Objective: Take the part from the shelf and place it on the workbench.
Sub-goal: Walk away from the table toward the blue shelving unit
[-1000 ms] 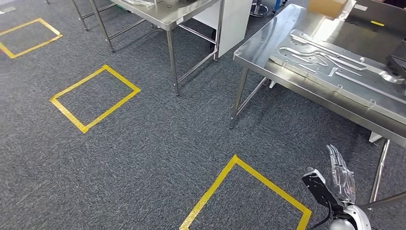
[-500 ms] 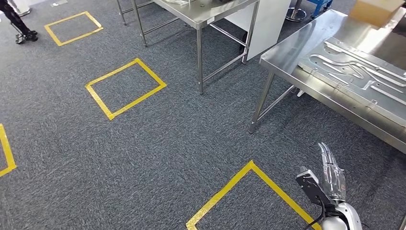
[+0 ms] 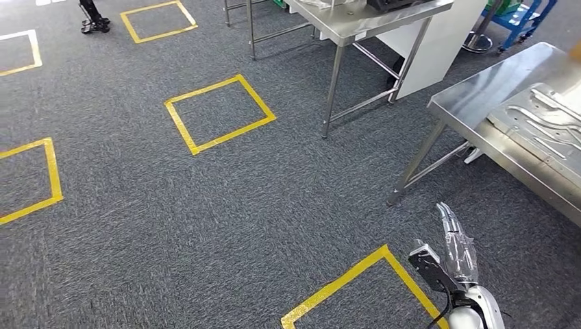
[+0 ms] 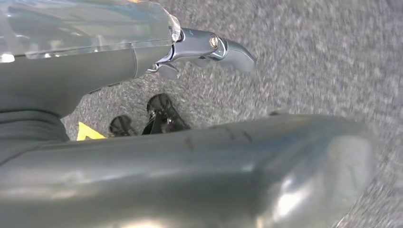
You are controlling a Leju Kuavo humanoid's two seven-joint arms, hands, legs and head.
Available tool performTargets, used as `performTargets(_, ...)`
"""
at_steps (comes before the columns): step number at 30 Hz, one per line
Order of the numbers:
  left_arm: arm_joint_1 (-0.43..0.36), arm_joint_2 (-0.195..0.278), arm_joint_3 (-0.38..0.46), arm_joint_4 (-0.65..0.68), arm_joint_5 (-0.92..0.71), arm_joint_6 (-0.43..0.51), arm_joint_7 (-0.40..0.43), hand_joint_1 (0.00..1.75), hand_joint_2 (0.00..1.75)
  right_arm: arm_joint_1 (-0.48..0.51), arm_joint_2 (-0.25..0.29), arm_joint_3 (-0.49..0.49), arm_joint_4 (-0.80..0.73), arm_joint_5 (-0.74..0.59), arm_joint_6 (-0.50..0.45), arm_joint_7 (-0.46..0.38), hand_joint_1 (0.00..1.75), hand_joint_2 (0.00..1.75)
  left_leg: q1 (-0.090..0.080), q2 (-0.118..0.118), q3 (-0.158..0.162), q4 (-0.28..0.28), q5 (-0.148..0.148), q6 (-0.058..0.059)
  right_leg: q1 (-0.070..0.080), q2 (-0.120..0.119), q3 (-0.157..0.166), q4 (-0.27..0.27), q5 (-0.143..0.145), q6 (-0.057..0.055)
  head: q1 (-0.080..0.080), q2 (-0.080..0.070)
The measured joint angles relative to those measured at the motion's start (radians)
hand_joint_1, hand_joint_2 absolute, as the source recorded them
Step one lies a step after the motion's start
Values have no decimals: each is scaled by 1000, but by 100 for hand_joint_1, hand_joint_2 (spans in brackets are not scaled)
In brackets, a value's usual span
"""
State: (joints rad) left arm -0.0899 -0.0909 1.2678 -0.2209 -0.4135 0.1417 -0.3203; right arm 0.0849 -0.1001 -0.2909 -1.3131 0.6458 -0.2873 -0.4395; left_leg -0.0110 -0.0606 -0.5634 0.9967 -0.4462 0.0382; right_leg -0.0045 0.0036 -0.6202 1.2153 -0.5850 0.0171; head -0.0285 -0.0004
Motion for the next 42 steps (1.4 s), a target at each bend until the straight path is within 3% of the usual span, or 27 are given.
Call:
performTargets(2, -1, -5, 4, 0, 4, 4, 0, 0, 0, -12, -5, 8, 0, 3, 1, 4, 0, 0, -3, -22, 3, 0, 2, 0, 14, 38, 61, -139, 70, -28, 0, 0)
performTargets(3, -2, -8, 6, 1, 5, 5, 0, 0, 0, -19, -9, 12, -1, 4, 1, 6, 0, 0, -2, -33, 1, 0, 3, -2, 20, 56, 84, -194, 92, -41, 0, 0)
performTargets(4, -3, -11, 8, 1, 5, 5, 0, 0, 0, -24, -13, 15, -1, 5, 1, 7, 0, 0, 1, -42, -2, 0, 6, -5, 23, 67, 93, -216, 97, -49, 0, 0)
performTargets(6, -2, -13, 12, 1, 6, 5, 0, 0, 0, -34, -17, 19, -2, 5, 2, 9, 0, 0, 7, -62, -8, -6, 12, -16, 26, 56, 96, -229, 101, -56, 0, 0)
performTargets(8, 1, -13, 16, 1, 6, 6, 0, 0, 0, -42, -18, 30, -2, 6, 4, 10, 0, 0, 6, -45, -12, 0, 7, -23, 20, 31, 110, -258, 116, -57, 0, 0)
performTargets(9, 0, -13, 17, 1, 6, 5, 0, 0, 0, -45, -17, 37, -2, 6, 6, 10, 0, 0, 5, -21, -25, 27, -10, -27, 15, 18, 118, -273, 123, -56, -1, 0)
performTargets(11, -5, -13, 17, 1, 8, 3, -2, 0, 0, -47, -17, 47, 1, 8, 8, 10, 0, 0, 9, 30, -78, 135, -71, -38, 11, -8, 124, -284, 126, -53, -1, 0)
performTargets(13, -6, -13, 18, 1, 10, 5, -4, 0, 0, -50, -16, 57, 7, 14, 8, 13, 0, 0, 20, 46, -135, 249, -114, -54, 7, -36, 123, -280, 122, -50, -1, 0)
performTargets(14, -5, -12, 18, 1, 11, 10, -4, 0, 0, -53, -14, 63, 11, 18, 7, 17, 0, 0, 26, 50, -142, 262, -110, -62, 4, -48, 122, -277, 120, -46, -1, 0)
performTargets(15, -3, -11, 19, 1, 12, 17, -3, 0, 0, -55, -12, 69, 16, 21, 5, 21, 0, 0, 32, 55, -129, 239, -89, -71, 0, -61, 121, -272, 116, -40, -1, 0)
performTargets(17, -2, -8, 19, 1, 14, 30, -1, 0, 0, -58, -8, 76, 27, 24, 0, 27, 0, 0, 43, 89, -60, 109, -30, -86, -8, -82, 121, -254, 103, -23, -1, 0)
performTargets(18, -2, -8, 20, 0, 15, 34, 0, 0, 0, -59, -7, 78, 32, 24, -3, 28, 0, 0, 45, 109, -32, 55, -11, -86, -8, -92, 119, -242, 93, -13, -1, 0)
performTargets(20, -3, -7, 23, 0, 16, 42, 2, 0, 0, -62, -6, 81, 38, 24, -6, 30, 0, 0, 45, 127, -15, 21, -7, -70, -3, -110, 118, -225, 78, 4, 0, 0)
performTargets(22, -1, -2, 25, -1, 16, 54, 7, 0, 0, -64, -6, 84, 43, 24, -7, 32, 0, 0, 42, 104, -20, 26, -7, -49, -7, -123, 122, -222, 70, 16, 1, 0)
performTargets(24, 1, 1, 27, -1, 16, 64, 12, 0, 0, -63, -3, 88, 50, 27, -7, 32, 0, 0, 41, 84, -22, 23, -3, -37, -15, -91, 113, -192, 42, 24, 2, 0)
performTargets(26, 0, 2, 29, -1, 16, 68, 17, 0, 0, -57, -2, 90, 58, 31, -5, 33, 0, 0, 36, 63, -24, 22, -1, -28, -19, -34, 61, -80, -25, 26, 2, 0)
performTargets(28, 0, 2, 32, -1, 16, 68, 18, 0, 0, -50, 0, 91, 68, 35, -4, 34, 0, 0, 28, 39, -27, 22, 0, -23, -17, -11, -10, 52, -75, 20, 2, 0)
performTargets(29, 0, 2, 33, -1, 16, 67, 18, 0, 0, -48, 1, 91, 72, 37, -3, 34, 0, 0, 24, 26, -27, 22, 0, -22, -15, -8, -29, 78, -72, 16, 2, 0)
performTargets(30, 1, 2, 33, -1, 16, 67, 18, 0, 0, -47, 2, 92, 75, 39, -2, 34, 0, 0, 22, 13, -25, 22, 0, -21, -14, -5, -29, 64, -48, 10, 2, 0)
performTargets(32, 1, 1, 35, -1, 17, 65, 18, 0, 0, -48, 2, 93, 77, 45, 0, 35, 0, 0, 19, -12, -21, 22, 0, -22, -9, 19, 18, -61, 35, -4, 2, 0)
performTargets(34, -1, -2, 36, -1, 18, 64, 19, 0, 0, -50, 3, 94, 77, 51, 3, 35, 0, 0, 19, -34, -23, 22, 2, -26, -4, 62, 62, -171, 85, -13, 2, 0)
performTargets(36, -1, -4, 38, -1, 19, 64, 20, 0, 0, -50, 3, 94, 77, 56, 5, 37, 0, 0, 21, -50, -29, 21, 5, -34, 1, 78, 69, -194, 90, -15, 2, 0)
performTargets(40, 1, -4, 40, -1, 19, 64, 22, 0, 0, -52, 3, 95, 76, 57, 7, 37, 0, 0, 23, -60, -31, 16, 9, -41, 1, 65, 70, -199, 93, -21, 2, 0)
performTargets(41, 3, -4, 40, -1, 19, 64, 22, 0, 0, -54, 4, 95, 75, 57, 10, 38, 0, 0, 21, -49, -34, 20, 5, -45, -1, 54, 75, -209, 98, -26, 2, 0)
performTargets(42, 3, -3, 41, -1, 21, 64, 23, 0, 0, -56, 5, 96, 75, 58, 12, 38, 0, 0, 19, -24, -58, 71, -25, -51, 0, 34, 80, -220, 103, -35, 2, 0)
